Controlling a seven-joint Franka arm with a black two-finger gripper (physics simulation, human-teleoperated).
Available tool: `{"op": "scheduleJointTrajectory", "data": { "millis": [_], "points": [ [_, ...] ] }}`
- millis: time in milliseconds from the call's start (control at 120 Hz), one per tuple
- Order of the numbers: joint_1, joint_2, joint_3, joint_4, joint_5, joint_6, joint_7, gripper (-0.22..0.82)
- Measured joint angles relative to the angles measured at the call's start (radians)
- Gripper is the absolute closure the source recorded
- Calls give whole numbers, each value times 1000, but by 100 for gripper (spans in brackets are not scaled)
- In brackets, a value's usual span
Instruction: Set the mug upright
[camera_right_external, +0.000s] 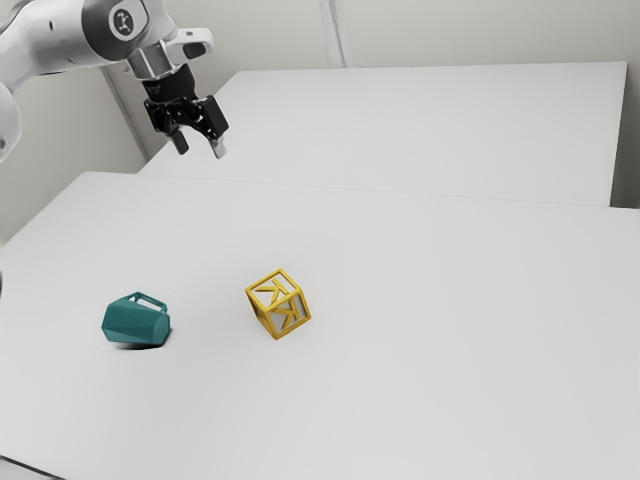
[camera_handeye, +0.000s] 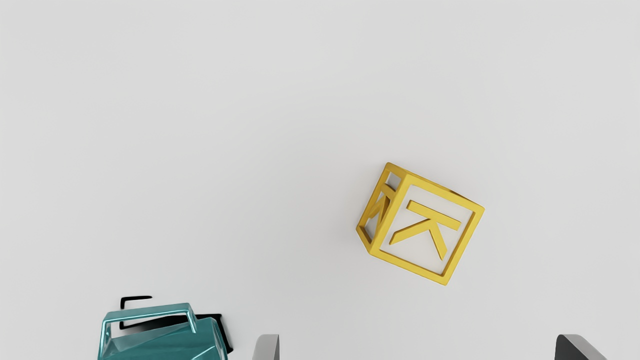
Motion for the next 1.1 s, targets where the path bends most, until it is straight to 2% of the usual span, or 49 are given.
{"op": "scheduleJointTrajectory", "data": {
  "millis": [267,433,492,575,817,908,1008,1100],
  "points": [
    [0,-1,1,-3,0,-2,1,0],
    [-3,-31,16,-52,-6,-1,1,0],
    [-14,-73,54,-106,-36,-7,6,0],
    [-27,-109,144,-147,-122,-41,24,0],
    [23,-122,387,-290,-351,-130,157,0],
    [119,-110,416,-315,-394,-154,229,0],
    [239,-51,422,-320,-437,-171,312,0],
    [255,2,423,-320,-466,-178,385,0]
  ]
}}
